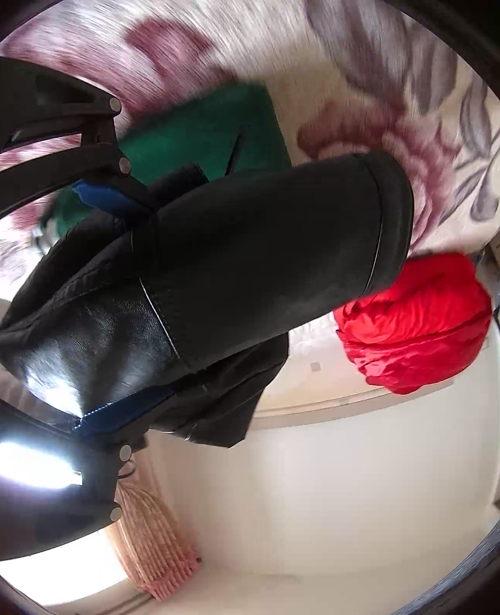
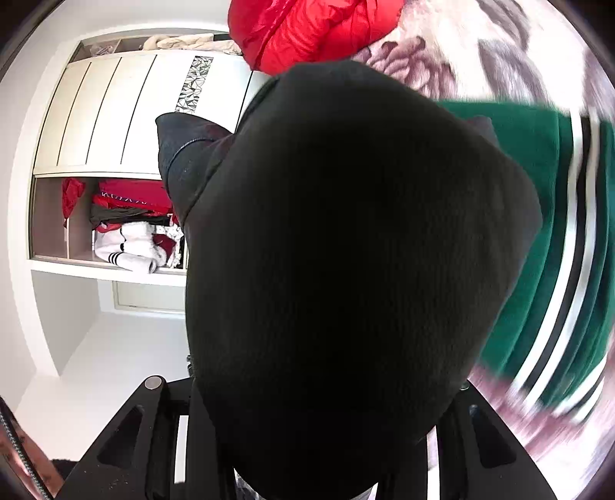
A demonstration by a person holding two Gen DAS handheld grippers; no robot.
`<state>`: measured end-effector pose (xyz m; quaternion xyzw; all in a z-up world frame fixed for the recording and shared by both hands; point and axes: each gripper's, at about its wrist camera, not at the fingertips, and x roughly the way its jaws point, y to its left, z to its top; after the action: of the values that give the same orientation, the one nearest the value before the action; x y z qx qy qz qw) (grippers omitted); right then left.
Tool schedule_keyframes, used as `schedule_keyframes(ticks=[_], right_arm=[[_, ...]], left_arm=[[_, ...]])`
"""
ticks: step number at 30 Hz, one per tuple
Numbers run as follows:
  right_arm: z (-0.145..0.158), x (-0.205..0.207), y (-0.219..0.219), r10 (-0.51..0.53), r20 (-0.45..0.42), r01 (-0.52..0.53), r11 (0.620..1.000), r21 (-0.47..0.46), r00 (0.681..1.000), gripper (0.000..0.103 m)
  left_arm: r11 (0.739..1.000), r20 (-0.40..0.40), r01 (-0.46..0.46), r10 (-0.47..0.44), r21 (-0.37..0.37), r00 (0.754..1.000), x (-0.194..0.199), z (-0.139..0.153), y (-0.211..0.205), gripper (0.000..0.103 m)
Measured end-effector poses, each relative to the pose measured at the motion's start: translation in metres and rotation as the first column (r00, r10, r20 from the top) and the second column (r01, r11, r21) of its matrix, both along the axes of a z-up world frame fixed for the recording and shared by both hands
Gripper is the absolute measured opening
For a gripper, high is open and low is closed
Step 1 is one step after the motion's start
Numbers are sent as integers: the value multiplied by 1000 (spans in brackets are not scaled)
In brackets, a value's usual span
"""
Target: Fold large clothes
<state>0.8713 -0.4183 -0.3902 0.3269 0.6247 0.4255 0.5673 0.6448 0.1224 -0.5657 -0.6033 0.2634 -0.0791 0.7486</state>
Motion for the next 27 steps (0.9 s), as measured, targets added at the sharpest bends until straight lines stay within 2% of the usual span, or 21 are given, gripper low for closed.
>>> schedule_keyframes(ticks=[2, 6, 8, 10, 13, 15, 16, 17, 18, 19, 20, 21, 22, 23, 24, 25, 26, 27], right_arm=[[-27, 44, -3, 28, -41, -28, 999, 19, 999, 40], [-107, 78, 0, 88, -150, -92, 995, -25, 985, 42], [-136, 89, 1, 114, -207, -131, 989, -72, 972, 49], [-150, 91, -1, 108, -248, -136, 986, -98, 963, 62], [-143, 97, -9, 86, -256, -121, 985, -123, 963, 69], [-124, 102, -21, 38, -202, -81, 975, -206, 979, 82], [-111, 104, -23, 18, -171, -63, 964, -257, 985, 87], [-92, 103, -27, -10, -112, -27, 944, -329, 994, 92], [-77, 96, -28, -31, -62, 6, 926, -376, 998, 93], [-64, 89, -27, -32, -23, 20, 905, -425, 999, 93], [-48, 76, -23, -34, 44, 52, 858, -511, 998, 93], [-39, 64, -20, -30, 99, 82, 811, -579, 995, 93], [-24, 47, -10, 7, 185, 123, 723, -680, 983, 94], [-13, 30, 1, 50, 252, 168, 621, -766, 966, 94], [-8, 11, 5, 81, 299, 214, 525, -823, 951, 95], [3, -10, 18, 104, 352, 274, 439, -856, 930, 95], [10, -25, 26, 89, 367, 301, 411, -861, 926, 95], [20, -41, 38, 51, 369, 320, 401, -858, 928, 95]], left_arm=[[999, -8, 22, -22, 37, 1000, 30, -18, -5, 80], [993, -86, 89, -82, 77, 993, 49, -60, -23, 80], [988, -108, 126, -117, 84, 987, 53, -77, -28, 80], [981, -113, 160, -148, 107, 982, 53, -79, -31, 79], [968, -133, 211, -193, 137, 972, 60, -69, -31, 79], [954, -179, 247, -216, 173, 960, 65, -58, -31, 79], [942, -204, 268, -228, 200, 952, 56, -52, -35, 79], [924, -244, 290, -229, 250, 942, 55, -42, -36, 79], [905, -279, 304, -221, 299, 935, 52, -33, -38, 79], [871, -320, 325, -210, 368, 924, 50, -22, -41, 80], [844, -334, 335, -200, 419, 921, 47, -11, -43, 81], [804, -360, 347, -179, 483, 916, 45, -1, -43, 81], [758, -393, 373, -168, 535, 904, 43, 8, -46, 82], [698, -429, 412, -164, 586, 888, 40, 20, -49, 89], [659, -452, 434, -157, 615, 878, 35, 25, -55, 95], [607, -471, 456, -147, 651, 870, 31, 36, -58, 96], [572, -476, 465, -144, 676, 868, 21, 43, -66, 96], [526, -480, 472, -131, 708, 867, 9, 54, -70, 96]])
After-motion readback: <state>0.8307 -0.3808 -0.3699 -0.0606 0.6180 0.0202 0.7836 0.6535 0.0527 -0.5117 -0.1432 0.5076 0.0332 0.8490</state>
